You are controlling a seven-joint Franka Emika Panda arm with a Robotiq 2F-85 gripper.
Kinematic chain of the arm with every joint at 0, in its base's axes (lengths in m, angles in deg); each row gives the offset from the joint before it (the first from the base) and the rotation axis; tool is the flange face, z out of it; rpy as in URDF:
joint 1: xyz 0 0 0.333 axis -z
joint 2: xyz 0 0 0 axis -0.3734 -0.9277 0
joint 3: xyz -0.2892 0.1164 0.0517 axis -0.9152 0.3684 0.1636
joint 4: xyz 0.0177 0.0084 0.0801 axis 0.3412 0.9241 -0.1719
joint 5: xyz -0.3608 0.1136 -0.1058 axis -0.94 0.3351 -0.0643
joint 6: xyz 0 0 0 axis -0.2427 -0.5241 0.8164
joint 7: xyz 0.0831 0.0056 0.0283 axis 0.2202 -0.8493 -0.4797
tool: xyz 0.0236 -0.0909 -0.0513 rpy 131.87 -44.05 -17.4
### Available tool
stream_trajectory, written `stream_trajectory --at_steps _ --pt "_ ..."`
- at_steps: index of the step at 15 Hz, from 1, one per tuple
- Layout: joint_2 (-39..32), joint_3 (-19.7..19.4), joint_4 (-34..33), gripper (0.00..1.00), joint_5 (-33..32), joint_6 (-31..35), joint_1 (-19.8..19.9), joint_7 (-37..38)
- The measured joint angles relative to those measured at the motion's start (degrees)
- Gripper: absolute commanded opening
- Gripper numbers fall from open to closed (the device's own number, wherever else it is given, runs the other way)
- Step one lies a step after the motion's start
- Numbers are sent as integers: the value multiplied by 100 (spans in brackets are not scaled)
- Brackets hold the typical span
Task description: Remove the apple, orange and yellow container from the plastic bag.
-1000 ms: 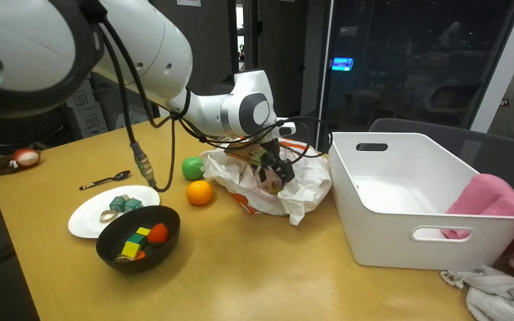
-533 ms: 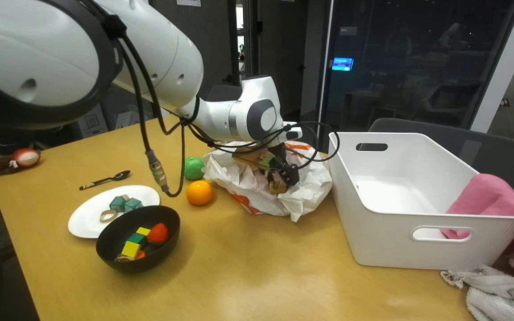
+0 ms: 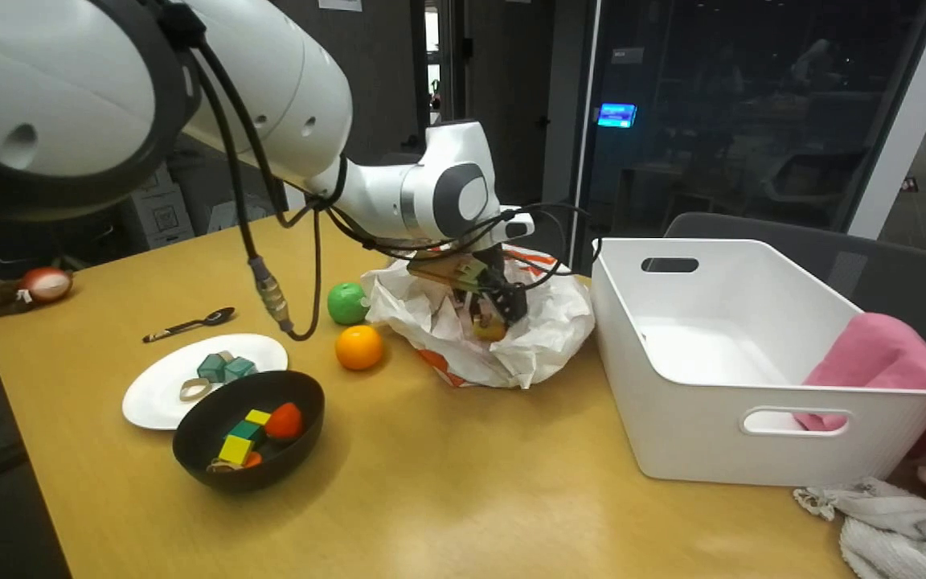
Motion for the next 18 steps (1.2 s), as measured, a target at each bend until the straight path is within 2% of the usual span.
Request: stream_trajectory --at_steps 2,6,8,14,18 --pt "243 159 -8 51 346 -517 26 -264" --pt "654 403 -170 51 1231 -2092 154 -702" --pt "765 436 -252 51 1554 -2572 228 -892" --pt "975 398 -233 51 1660 -3319 312 -1212" --pt "969 240 -94 51 1587 -3539 386 -1211"
